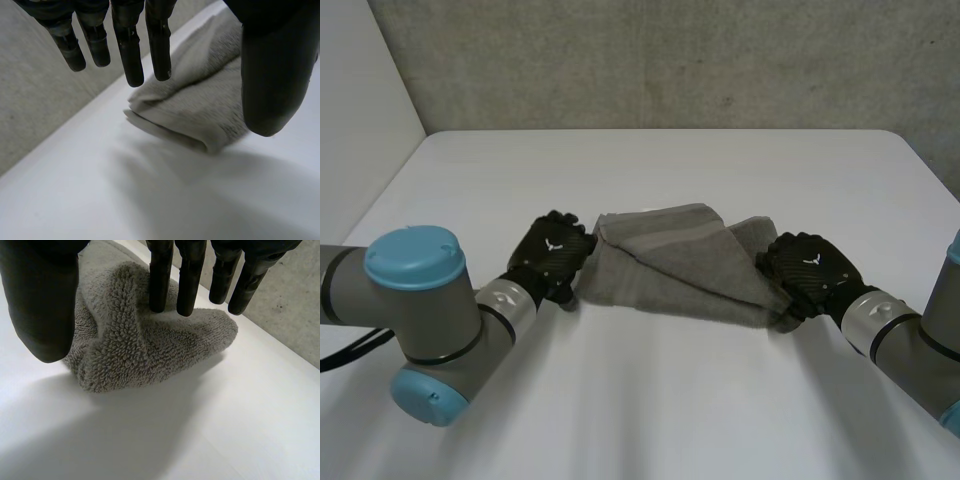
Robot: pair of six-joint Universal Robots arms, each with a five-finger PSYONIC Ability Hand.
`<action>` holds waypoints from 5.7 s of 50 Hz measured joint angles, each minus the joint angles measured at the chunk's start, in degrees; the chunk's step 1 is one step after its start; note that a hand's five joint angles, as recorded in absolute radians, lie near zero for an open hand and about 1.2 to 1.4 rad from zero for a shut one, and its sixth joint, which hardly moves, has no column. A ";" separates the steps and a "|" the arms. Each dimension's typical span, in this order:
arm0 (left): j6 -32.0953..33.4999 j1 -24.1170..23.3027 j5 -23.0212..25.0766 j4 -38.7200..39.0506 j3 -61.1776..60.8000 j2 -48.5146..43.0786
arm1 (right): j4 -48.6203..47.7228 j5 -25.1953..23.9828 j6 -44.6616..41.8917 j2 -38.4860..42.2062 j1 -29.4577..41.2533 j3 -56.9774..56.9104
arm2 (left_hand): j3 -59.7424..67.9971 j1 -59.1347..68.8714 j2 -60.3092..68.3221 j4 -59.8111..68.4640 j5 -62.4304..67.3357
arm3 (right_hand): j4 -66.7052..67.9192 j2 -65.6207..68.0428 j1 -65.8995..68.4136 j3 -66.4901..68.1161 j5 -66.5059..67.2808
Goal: Fold the towel.
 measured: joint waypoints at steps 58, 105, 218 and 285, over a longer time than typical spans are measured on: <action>-6.07 0.24 1.56 -16.84 14.43 -6.72 | -0.02 0.27 -0.57 2.23 0.20 -0.58 | 0.00 14.84 15.93 0.00 16.17 | 0.00 0.00 0.00 0.01 0.00; -6.73 0.07 1.94 -16.64 17.73 -12.20 | 0.02 0.16 -0.67 3.58 0.12 -1.49 | 0.00 33.07 45.49 0.00 47.12 | 0.00 0.00 0.00 0.00 0.00; -7.39 -1.97 2.89 -8.93 8.02 1.16 | 25.36 -1.35 25.00 18.84 3.76 -42.03 | 0.00 3.04 3.48 0.00 2.27 | 0.00 -24.95 -23.48 0.00 -13.48; -10.93 1.98 2.79 -8.45 5.82 3.26 | 4.39 -10.04 20.46 10.57 16.12 -21.64 | 0.00 2.66 2.91 0.00 1.74 | 0.00 -24.95 -23.48 0.00 -13.48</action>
